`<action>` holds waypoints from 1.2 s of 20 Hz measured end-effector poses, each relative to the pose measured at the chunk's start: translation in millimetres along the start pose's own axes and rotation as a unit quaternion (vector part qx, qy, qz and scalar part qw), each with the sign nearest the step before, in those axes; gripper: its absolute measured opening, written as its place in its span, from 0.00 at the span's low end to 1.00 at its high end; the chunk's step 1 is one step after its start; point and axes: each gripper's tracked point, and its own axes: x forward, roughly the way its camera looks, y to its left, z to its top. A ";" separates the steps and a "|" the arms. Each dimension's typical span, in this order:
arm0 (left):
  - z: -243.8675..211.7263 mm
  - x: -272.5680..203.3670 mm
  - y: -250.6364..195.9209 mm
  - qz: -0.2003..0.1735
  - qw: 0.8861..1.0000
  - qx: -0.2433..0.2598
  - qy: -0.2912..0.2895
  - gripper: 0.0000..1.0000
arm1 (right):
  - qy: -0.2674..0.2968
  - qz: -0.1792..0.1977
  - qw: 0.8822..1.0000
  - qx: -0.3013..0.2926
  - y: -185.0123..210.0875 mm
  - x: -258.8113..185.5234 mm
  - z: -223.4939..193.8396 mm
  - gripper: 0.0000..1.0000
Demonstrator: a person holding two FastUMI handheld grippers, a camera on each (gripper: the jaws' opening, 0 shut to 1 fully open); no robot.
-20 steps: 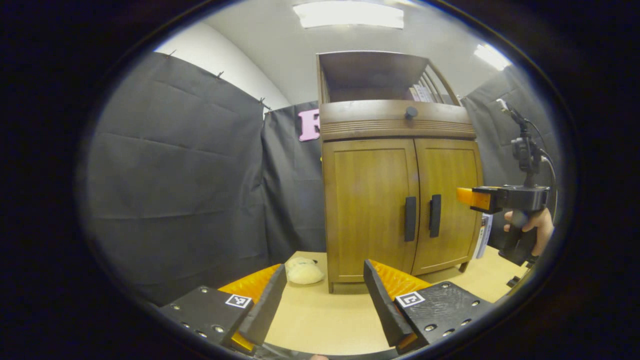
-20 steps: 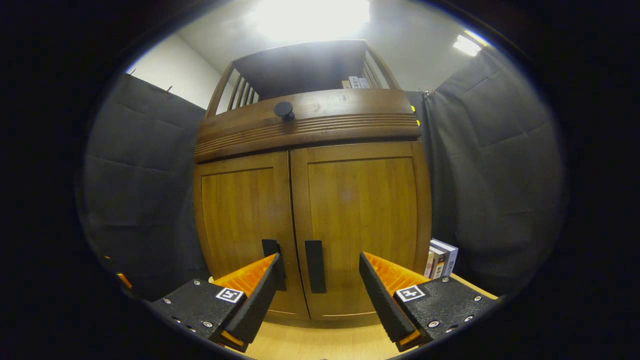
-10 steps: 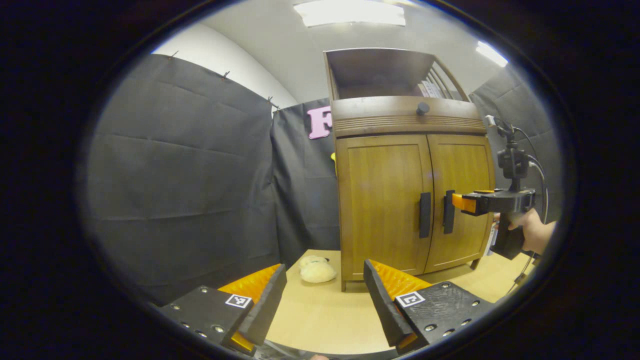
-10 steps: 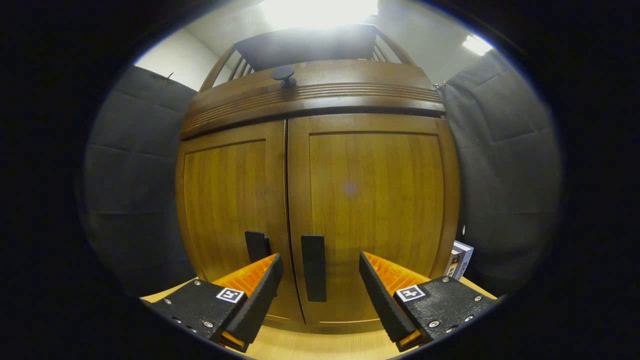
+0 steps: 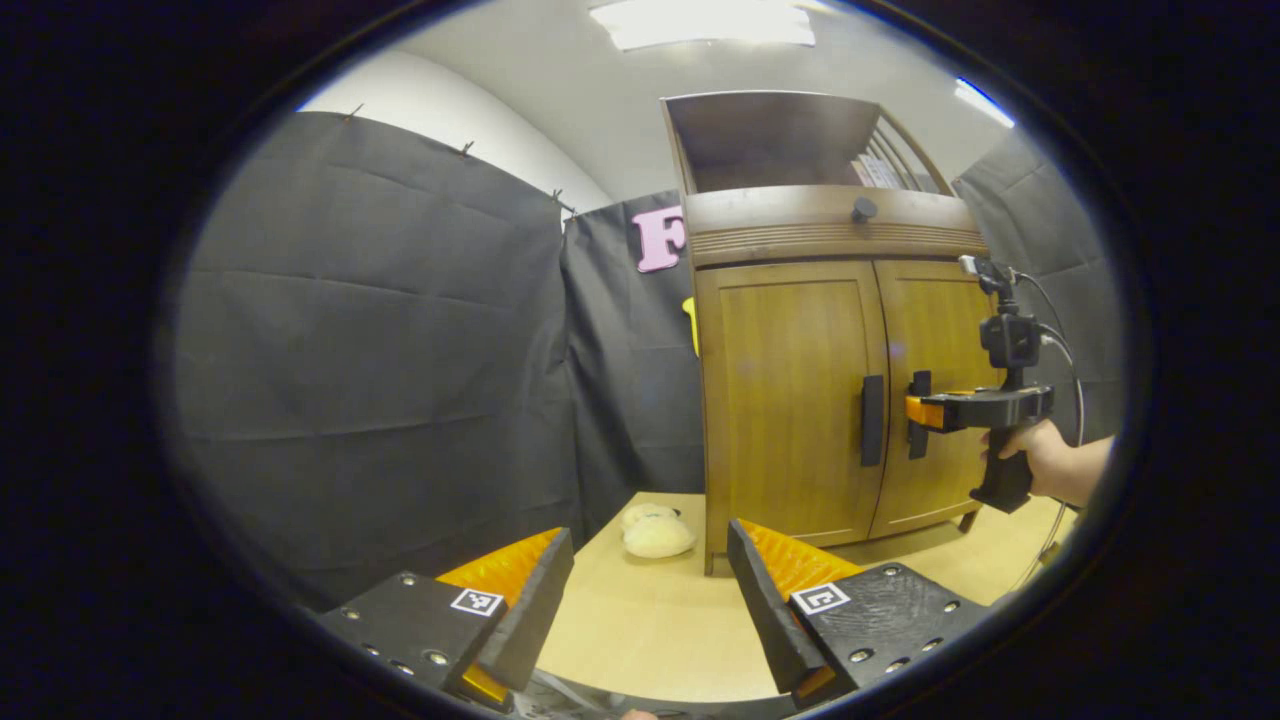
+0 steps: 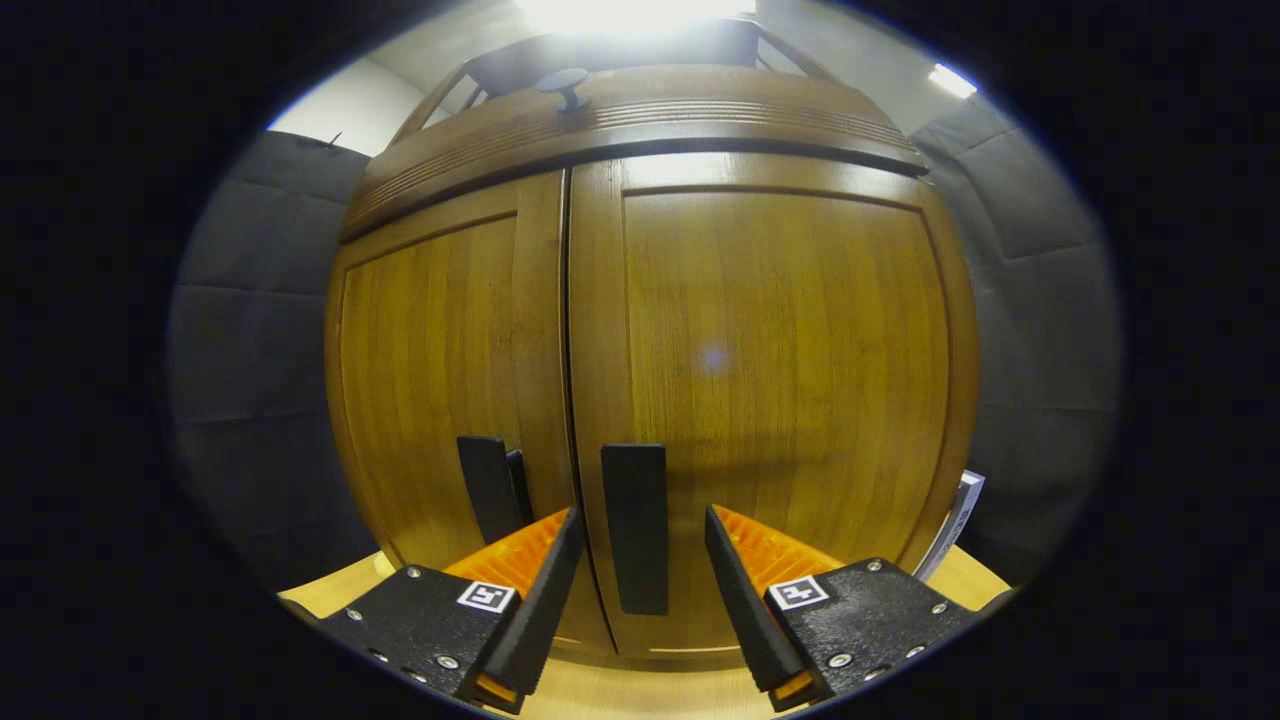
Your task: Open the right door of the double-door shoe cabinet with the right hand, and open the left door with the left hand.
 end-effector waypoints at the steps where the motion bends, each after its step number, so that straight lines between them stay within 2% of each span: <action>1: -1.0 -1.0 -1.3 -0.001 1.000 -0.002 0.003 0.94 | 0.005 0.000 1.000 -0.002 -0.3 3.8 -4.8 0.73; 6: -0.5 -4.7 1.2 -0.001 1.000 -0.001 0.006 0.94 | 0.028 0.007 1.000 0.003 4.5 21.3 -19.1 0.62; 9: -2.5 -5.3 1.5 0.000 1.000 0.000 0.005 0.94 | 0.017 -0.015 1.000 0.008 -2.2 22.4 -14.7 0.43; 14: 0.0 -9.2 1.3 -0.006 1.000 0.002 0.001 0.94 | 0.026 -0.017 0.999 0.019 -1.5 15.7 -15.0 0.24; 15: 0.5 -9.7 0.1 -0.008 1.000 0.003 -0.002 0.88 | 0.028 -0.015 0.999 0.020 -1.3 12.6 -15.6 0.26; 16: 1.9 -11.0 -1.3 -0.010 1.000 0.006 -0.004 0.94 | 0.029 -0.013 0.999 0.020 -1.0 8.9 -15.6 0.26; 24: 4.8 -17.1 -6.3 -0.028 1.000 0.006 -0.010 0.94 | 0.027 0.004 0.999 0.021 -3.6 -26.5 -16.3 0.26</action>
